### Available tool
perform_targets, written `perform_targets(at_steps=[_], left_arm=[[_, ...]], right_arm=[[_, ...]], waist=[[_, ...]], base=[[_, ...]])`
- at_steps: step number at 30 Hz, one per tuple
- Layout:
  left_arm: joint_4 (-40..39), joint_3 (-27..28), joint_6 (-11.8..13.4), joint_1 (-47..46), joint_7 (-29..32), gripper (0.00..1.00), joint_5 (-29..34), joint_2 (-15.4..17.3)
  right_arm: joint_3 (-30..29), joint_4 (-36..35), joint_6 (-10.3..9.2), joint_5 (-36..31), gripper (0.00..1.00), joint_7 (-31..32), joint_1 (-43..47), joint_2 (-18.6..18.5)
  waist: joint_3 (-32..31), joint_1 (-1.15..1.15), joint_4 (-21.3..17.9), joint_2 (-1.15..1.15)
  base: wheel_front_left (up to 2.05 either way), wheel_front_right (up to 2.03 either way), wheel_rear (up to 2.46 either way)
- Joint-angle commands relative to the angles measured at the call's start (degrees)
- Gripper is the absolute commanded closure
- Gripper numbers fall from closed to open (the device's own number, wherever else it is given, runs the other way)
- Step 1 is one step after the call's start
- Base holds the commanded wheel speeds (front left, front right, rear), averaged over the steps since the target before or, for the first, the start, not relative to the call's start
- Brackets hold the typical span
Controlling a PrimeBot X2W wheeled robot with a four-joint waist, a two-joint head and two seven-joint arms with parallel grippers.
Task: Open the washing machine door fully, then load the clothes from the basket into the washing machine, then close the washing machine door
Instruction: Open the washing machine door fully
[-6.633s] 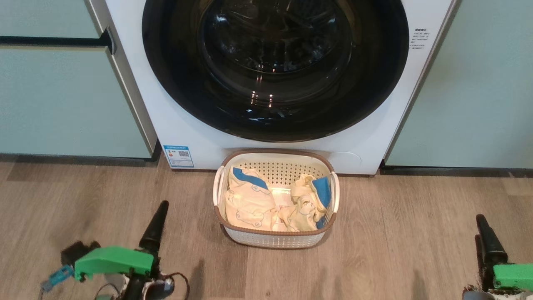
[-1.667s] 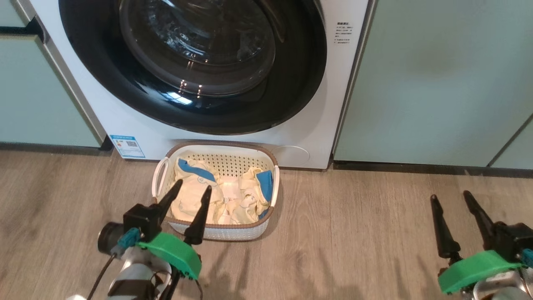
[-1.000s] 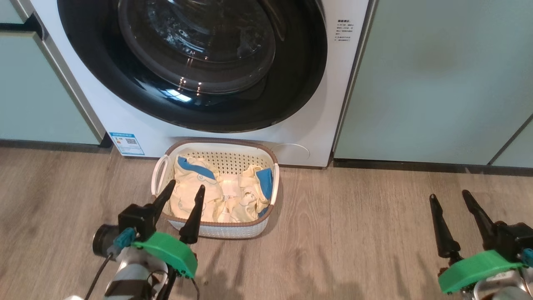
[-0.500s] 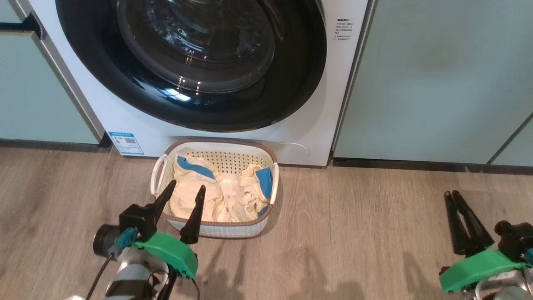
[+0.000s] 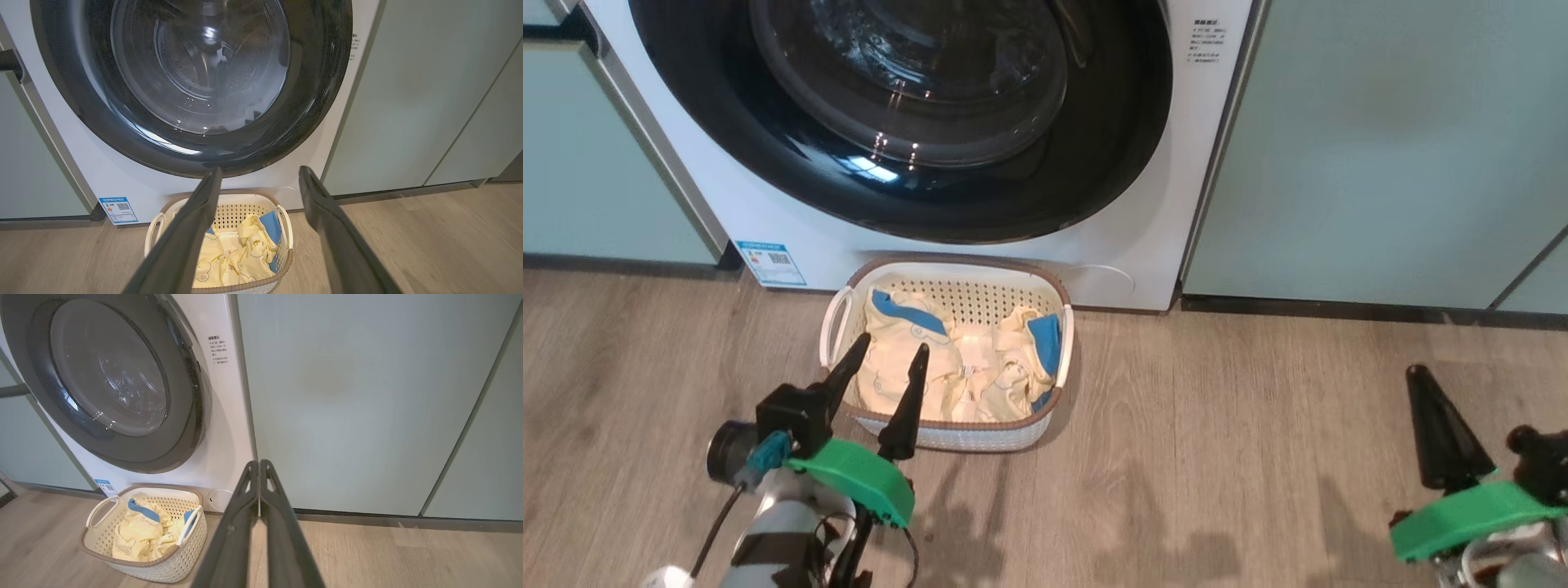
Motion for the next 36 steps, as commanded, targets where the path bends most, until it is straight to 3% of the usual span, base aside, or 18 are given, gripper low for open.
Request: perform_targets(at_steps=[1,3,11,22,29,36], left_arm=[[-1.8,2.1,0.0,-2.8,-0.6,0.0,0.6,0.6],[-2.0,1.9,0.0,-3.2,-0.6,0.0,0.6,0.6],[-2.9,0.7,0.0,-5.9,-0.6,0.0,0.4,0.4],[-4.3,-0.8,-0.1,-9.7,-0.6,0.0,0.3,0.2],[-5.0,-1.9,-0.1,-11.6,-0.6,0.0,-0.1,-0.1],[-5.3,-3.0,0.0,-13.3,-0.6,0.0,-0.8,-0.3]], right_arm=[[0.8,-1.6,0.25,1.3,1.0,-0.8,-3.5,-0.4],[0.6,-0.8,0.25,4.8,1.0,-0.8,-4.1,-0.4],[2.1,4.5,0.25,30.9,1.0,0.6,-11.5,-1.0],[0.1,11.1,0.25,65.7,1.0,16.5,-27.2,-3.9],[-1.5,17.4,0.25,75.9,1.0,26.0,-37.8,-4.8],[-0.7,24.5,0.25,79.6,1.0,33.5,-48.6,-5.1]], waist=[[0.4,0.0,0.2,0.0],[1.0,0.0,0.5,0.0],[5.1,0.0,2.8,0.0],[11.0,0.0,5.9,0.0],[14.0,0.0,7.9,0.0],[17.0,0.0,10.1,0.0]], base=[[0.0,0.0,0.0],[0.0,0.0,0.0],[0.0,0.0,0.0],[0.0,0.0,0.0],[0.0,0.0,0.0],[0.0,0.0,0.0]])
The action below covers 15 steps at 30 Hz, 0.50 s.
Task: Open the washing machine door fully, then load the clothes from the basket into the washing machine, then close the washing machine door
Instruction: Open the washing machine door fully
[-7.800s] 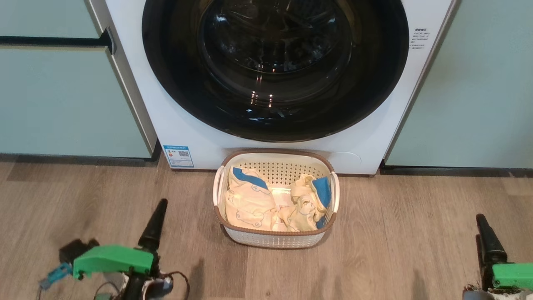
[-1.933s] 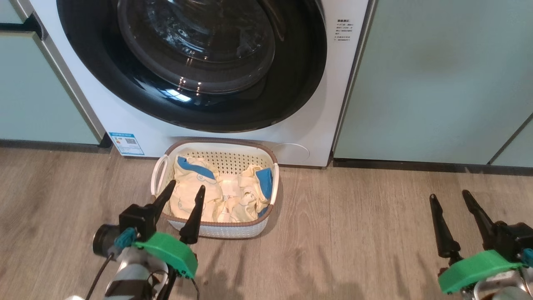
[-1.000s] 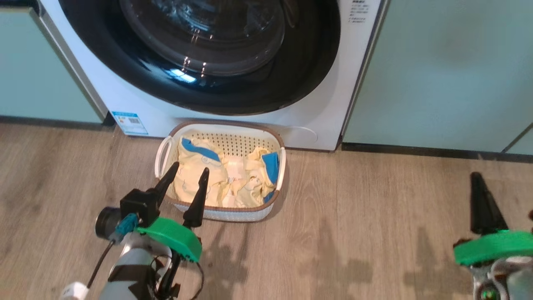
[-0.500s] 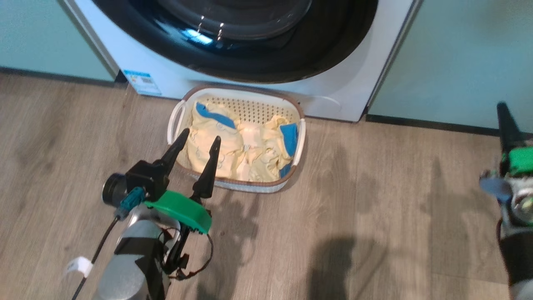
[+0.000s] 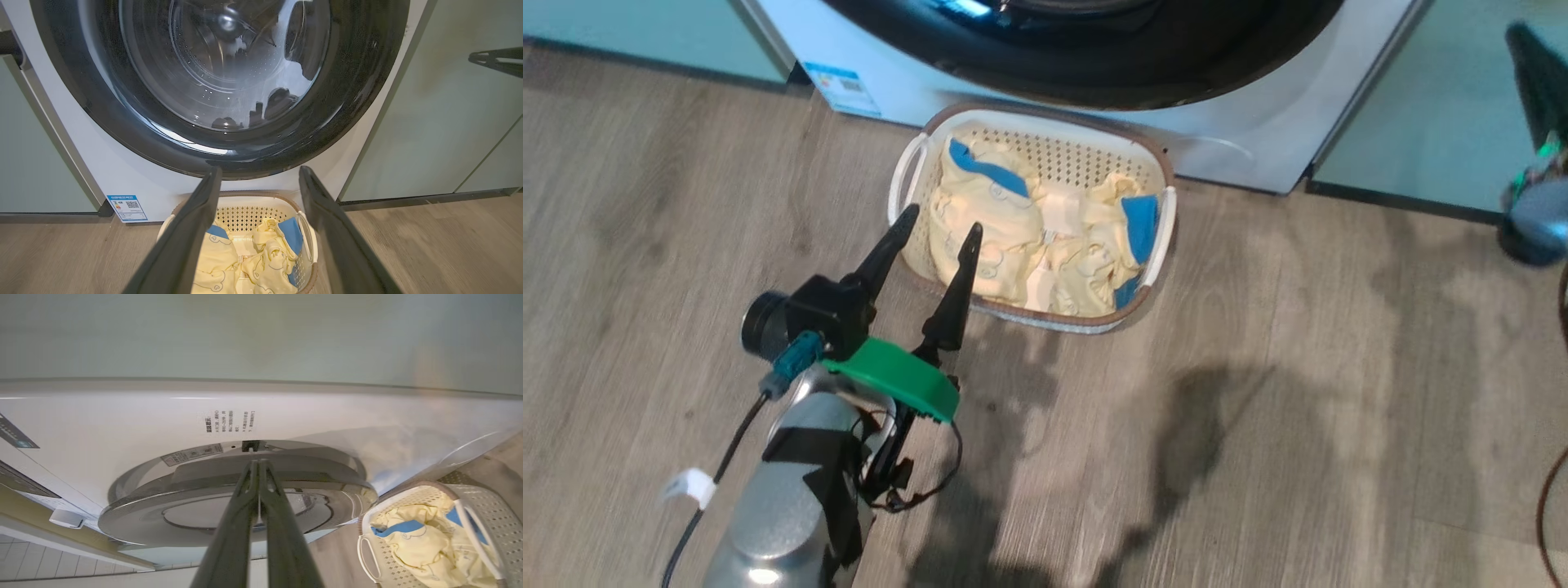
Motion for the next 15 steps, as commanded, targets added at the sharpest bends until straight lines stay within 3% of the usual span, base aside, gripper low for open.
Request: perform_targets(at_steps=[1,7,15], left_arm=[[-2.1,1.2,0.0,-2.2,-0.3,0.0,-0.5,0.7],[-2.5,-0.1,0.2,-3.2,-0.3,0.0,-1.6,0.6],[-3.1,-2.2,1.2,-4.2,-0.3,0.0,-3.1,0.6]], right_arm=[[0.9,-0.1,0.25,1.0,1.0,1.8,-5.0,-0.3],[2.4,4.8,0.25,1.3,1.0,5.9,-12.6,-0.5],[2.4,8.4,0.25,1.8,1.0,6.5,-19.4,-0.2]], waist=[[1.6,-0.01,1.3,0.0],[3.6,-0.01,3.4,0.0],[5.5,-0.01,5.3,0.0]], base=[[0.0,0.0,0.0],[0.0,0.0,0.0],[0.0,0.0,0.0]])
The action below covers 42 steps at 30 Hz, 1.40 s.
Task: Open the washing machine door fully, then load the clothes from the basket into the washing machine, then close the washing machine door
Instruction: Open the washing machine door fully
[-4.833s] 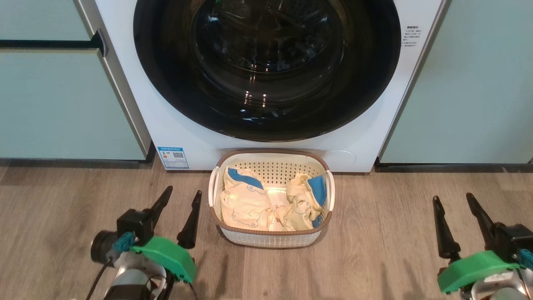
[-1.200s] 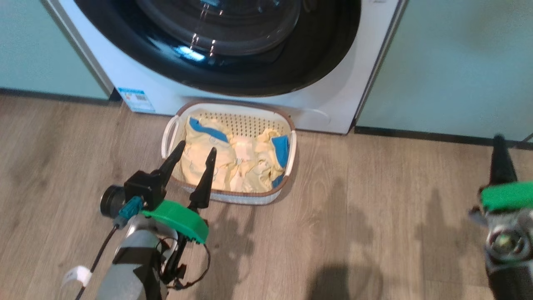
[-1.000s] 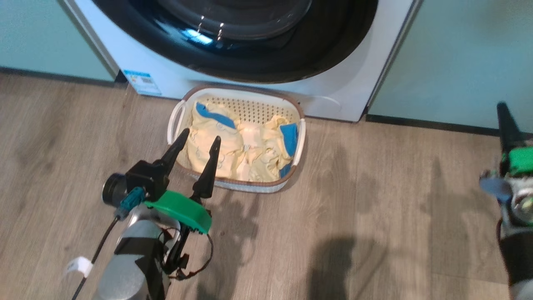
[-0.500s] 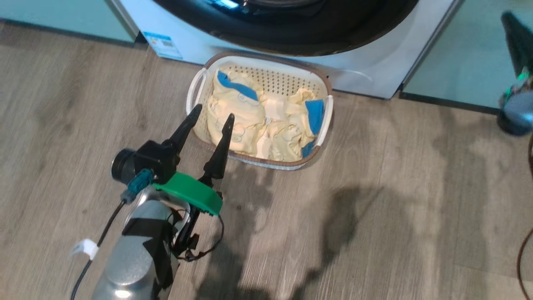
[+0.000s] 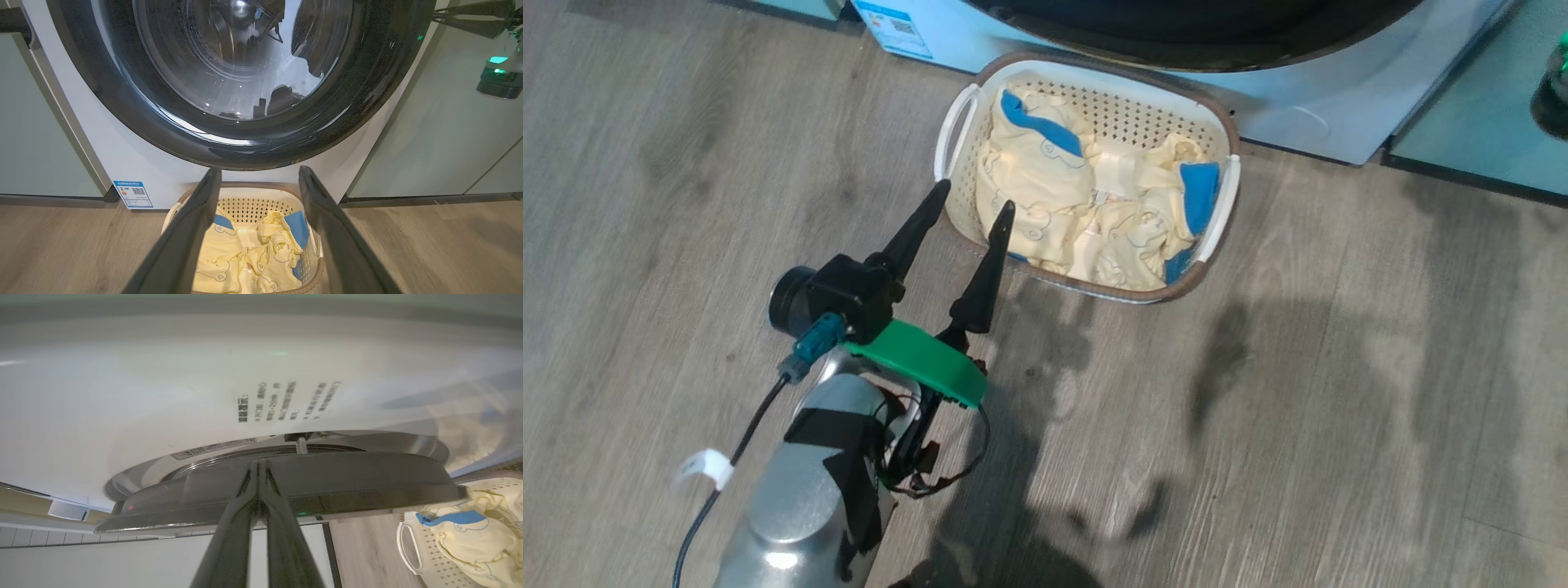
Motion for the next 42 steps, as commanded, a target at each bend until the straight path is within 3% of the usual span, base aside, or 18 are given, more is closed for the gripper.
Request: perform_targets(at_steps=[1,20,42], left_arm=[[-2.0,1.2,0.5,-1.5,-0.3,0.0,-0.5,0.9],[-2.4,-1.5,1.9,-2.7,-0.3,0.0,-2.4,0.9],[-1.2,-1.0,2.0,-2.4,-0.3,0.0,-2.3,0.9]], right_arm=[[0.7,-1.4,0.25,0.3,1.0,0.5,-2.8,0.3],[2.2,5.1,0.25,-0.8,1.0,1.9,-10.9,0.3],[5.9,1.5,0.25,-0.3,1.0,12.4,-5.3,1.2]], waist=[[0.5,0.0,0.6,0.0],[2.8,0.0,3.1,0.0],[0.9,0.0,1.4,0.0]], base=[[0.0,0.0,0.0],[0.0,0.0,0.0],[0.0,0.0,0.0]])
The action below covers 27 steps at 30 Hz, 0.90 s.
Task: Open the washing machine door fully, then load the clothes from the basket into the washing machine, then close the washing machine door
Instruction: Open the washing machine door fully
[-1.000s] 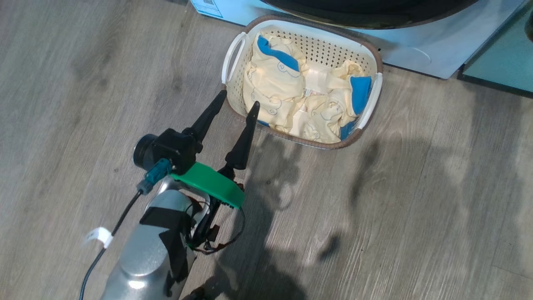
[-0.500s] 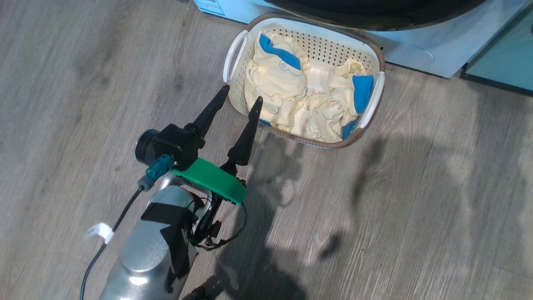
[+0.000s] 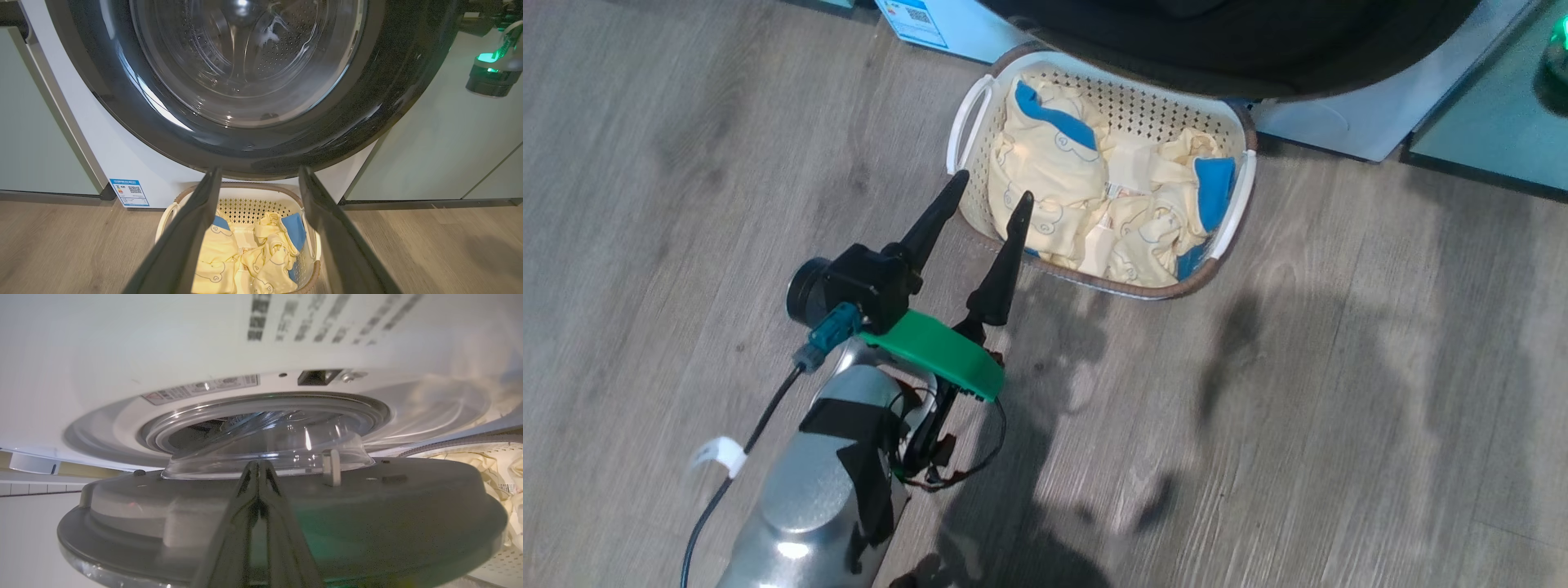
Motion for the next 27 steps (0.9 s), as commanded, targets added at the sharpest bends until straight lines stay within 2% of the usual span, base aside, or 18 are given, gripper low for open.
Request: perform_targets(at_steps=[1,12,27], left_arm=[[-1.6,2.1,0.2,-0.4,-0.3,0.0,0.4,1.0],[-0.6,2.5,0.1,0.5,-0.3,0.0,0.6,1.0],[0.7,3.4,-0.4,2.7,-0.3,0.0,1.4,1.0]], right_arm=[[0.9,-2.5,0.25,0.4,1.0,1.4,0.5,2.3],[3.0,-9.2,0.25,2.1,1.0,7.1,7.5,3.9],[7.1,-17.2,0.25,5.0,1.0,10.8,18.6,5.5]], waist=[[-0.3,0.0,-0.3,0.0],[-2.5,0.0,-1.3,0.0],[-7.8,0.0,-2.2,0.0]], base=[[0.0,0.0,0.0],[0.0,0.0,0.0],[0.0,0.0,0.0]])
